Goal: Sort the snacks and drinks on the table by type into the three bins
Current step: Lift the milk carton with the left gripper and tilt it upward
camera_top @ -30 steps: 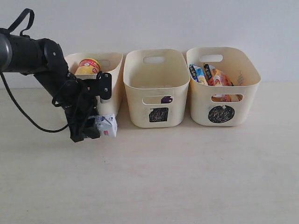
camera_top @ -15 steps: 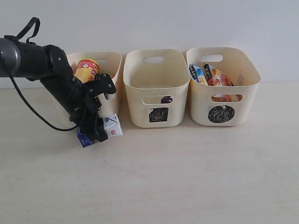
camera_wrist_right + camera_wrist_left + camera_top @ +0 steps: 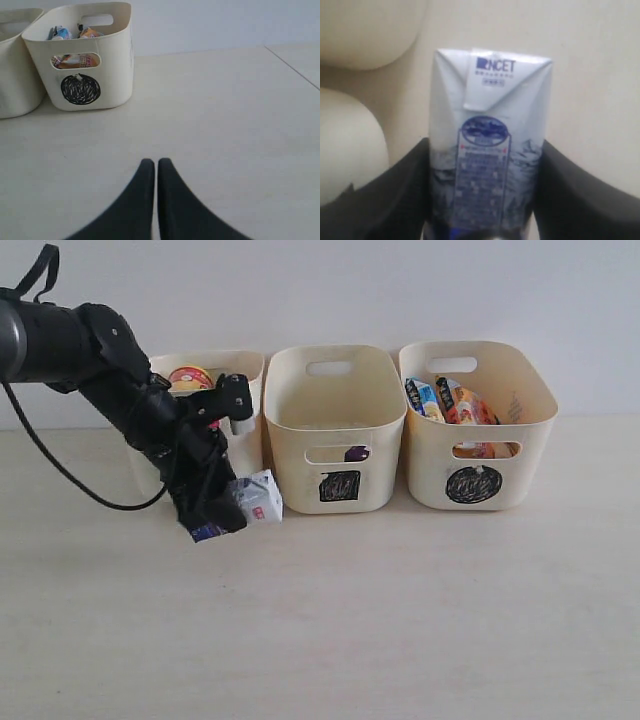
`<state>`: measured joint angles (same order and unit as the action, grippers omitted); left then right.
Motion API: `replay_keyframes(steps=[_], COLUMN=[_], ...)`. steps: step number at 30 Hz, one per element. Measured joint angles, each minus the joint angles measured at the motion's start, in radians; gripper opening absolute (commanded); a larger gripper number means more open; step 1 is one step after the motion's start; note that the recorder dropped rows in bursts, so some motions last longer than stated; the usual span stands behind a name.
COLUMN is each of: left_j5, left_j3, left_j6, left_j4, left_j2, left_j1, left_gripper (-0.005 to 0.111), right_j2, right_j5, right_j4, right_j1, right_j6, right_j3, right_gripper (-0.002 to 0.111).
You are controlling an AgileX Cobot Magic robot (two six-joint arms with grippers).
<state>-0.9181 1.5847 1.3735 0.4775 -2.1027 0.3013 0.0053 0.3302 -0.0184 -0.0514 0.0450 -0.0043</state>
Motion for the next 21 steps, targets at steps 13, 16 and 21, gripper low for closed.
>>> replay_keyframes(steps=[13, 16, 21], left_j5=[-0.082, -0.082, -0.089], left_j3=[0.040, 0.049, 0.061], left_j6=[0.251, 0.220, 0.199], left_j4=[-0.022, -0.040, -0.052], left_j2=[0.006, 0.016, 0.027], left_j1=[0.000, 0.000, 0.000], left_gripper=[0.004, 0.004, 0.004], right_j2=[0.000, 0.000, 0.000], right_j5=[0.000, 0.000, 0.000], right_j4=[0.000, 0.000, 0.000], right_j1=[0.000, 0.000, 0.000], right_j6=[0.000, 0.000, 0.000], right_j3=[0.000, 0.000, 0.000], right_gripper=[0.000, 0.000, 0.000])
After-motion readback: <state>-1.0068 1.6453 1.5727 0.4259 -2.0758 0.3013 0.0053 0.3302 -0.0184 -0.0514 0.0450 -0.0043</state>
